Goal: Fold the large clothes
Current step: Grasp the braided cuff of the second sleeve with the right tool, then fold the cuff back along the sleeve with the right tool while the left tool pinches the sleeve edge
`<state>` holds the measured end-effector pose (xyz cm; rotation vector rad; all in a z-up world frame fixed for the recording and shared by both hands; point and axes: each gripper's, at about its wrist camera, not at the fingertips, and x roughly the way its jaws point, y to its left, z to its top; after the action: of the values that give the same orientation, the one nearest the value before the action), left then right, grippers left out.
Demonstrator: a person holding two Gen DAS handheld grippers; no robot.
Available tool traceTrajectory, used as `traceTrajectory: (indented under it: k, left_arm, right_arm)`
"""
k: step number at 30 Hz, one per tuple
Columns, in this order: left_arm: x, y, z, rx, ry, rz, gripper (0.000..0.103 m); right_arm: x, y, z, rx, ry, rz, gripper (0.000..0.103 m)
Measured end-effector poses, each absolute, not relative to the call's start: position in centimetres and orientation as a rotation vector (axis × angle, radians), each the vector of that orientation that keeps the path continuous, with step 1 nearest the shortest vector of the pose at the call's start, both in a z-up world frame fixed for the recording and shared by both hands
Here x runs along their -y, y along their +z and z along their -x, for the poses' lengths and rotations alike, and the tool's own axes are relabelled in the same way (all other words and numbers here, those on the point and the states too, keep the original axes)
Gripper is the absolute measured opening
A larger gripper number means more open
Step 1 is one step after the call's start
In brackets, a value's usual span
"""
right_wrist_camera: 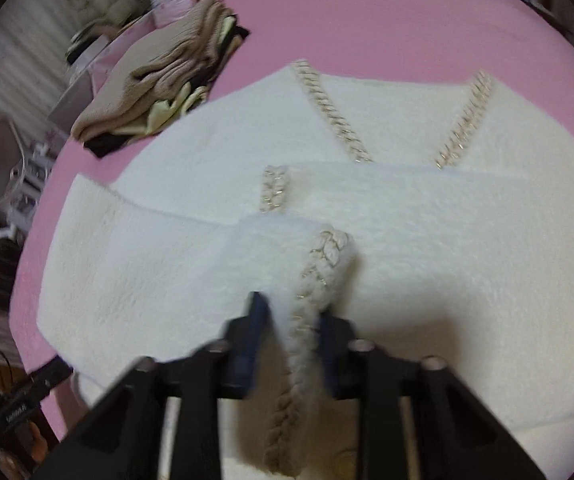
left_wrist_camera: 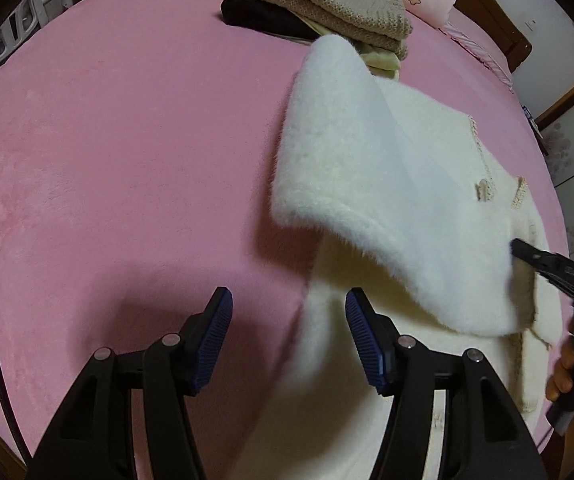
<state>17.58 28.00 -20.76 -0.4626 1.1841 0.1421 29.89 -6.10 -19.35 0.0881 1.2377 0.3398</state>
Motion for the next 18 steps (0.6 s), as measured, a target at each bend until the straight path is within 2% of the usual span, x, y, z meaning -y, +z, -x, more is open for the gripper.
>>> traceTrajectory:
  k: [6,10,12,15,18]
  left_arm:
    - [-27.7,-21.1,-19.5,-1.157,0.158,0.495,0.058]
    - [-27.1,-21.3,-20.5,-1.163,0.178,0.455,0.057]
    - [-26.6,-21.6,-21.0,-1.188,0.19,0.426,0.05]
    - [-26.3,-21.9,-21.5,-1.207,0.203,0.417,0.049]
    - [-26.1,-22.2,-22.0,-1.215,0.212,0.421,0.049]
  right_arm:
    - [6.8,-10.8,-29.0,-1.016,0.333,-0.003,0.014]
    - [8.6,-7.2,-30.0,-0.912,0.266,0.029,0.014]
    - [9.5,-6.8,-30.8,-0.892,0.235,0.047,0.014]
    - [11.2,-8.4,-32.4,-0.926,0.181,0.049,0.014]
    - [12.8,-12.2,-34.2,-1.006,0.108,0.062,0.015]
